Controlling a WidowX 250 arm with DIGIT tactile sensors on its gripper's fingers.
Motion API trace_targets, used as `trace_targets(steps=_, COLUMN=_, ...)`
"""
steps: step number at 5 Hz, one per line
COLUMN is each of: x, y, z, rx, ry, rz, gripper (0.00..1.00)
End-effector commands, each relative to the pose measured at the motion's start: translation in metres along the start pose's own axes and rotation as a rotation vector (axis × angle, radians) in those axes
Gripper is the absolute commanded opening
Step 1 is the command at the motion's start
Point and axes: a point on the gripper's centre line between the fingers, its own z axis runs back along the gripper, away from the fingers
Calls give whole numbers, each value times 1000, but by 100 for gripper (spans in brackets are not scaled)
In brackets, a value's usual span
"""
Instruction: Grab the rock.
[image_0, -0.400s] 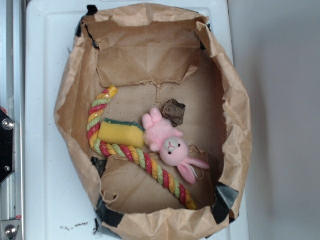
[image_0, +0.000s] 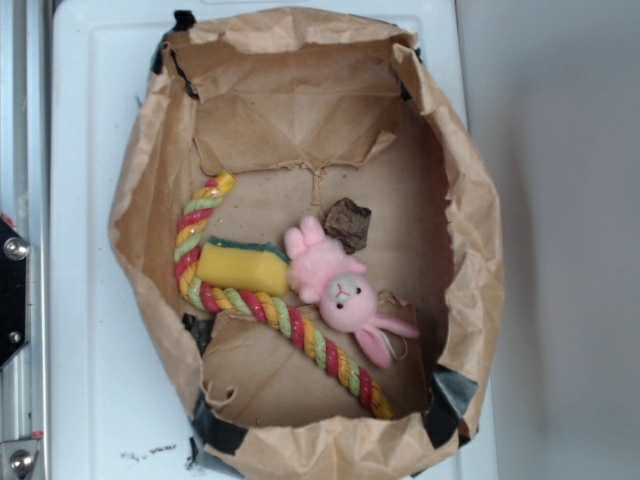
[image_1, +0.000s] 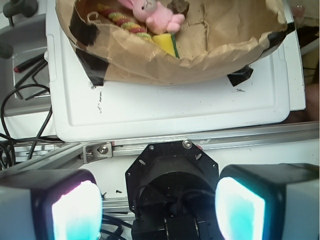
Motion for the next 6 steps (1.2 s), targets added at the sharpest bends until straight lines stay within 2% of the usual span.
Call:
trace_targets(steps=1, x=98, y=13, z=-34, rx=-20, ry=-117, rz=58, gripper=100)
trace_targets(steps=2, x=134, y=25, z=-52, rx=-95, ry=-140, rz=124, gripper=100)
trace_targets(steps=4, x=172, y=39, z=-92, rx=-139, ry=-126, rz=289, gripper=100)
trace_targets(steps=5, x=172, y=46, z=-107, rx=-149, ry=-157, rz=385, gripper=100)
trace_targets(steps=6, x=169, y=50, z=-107, rx=-135, ry=-151, rz=546, gripper=100)
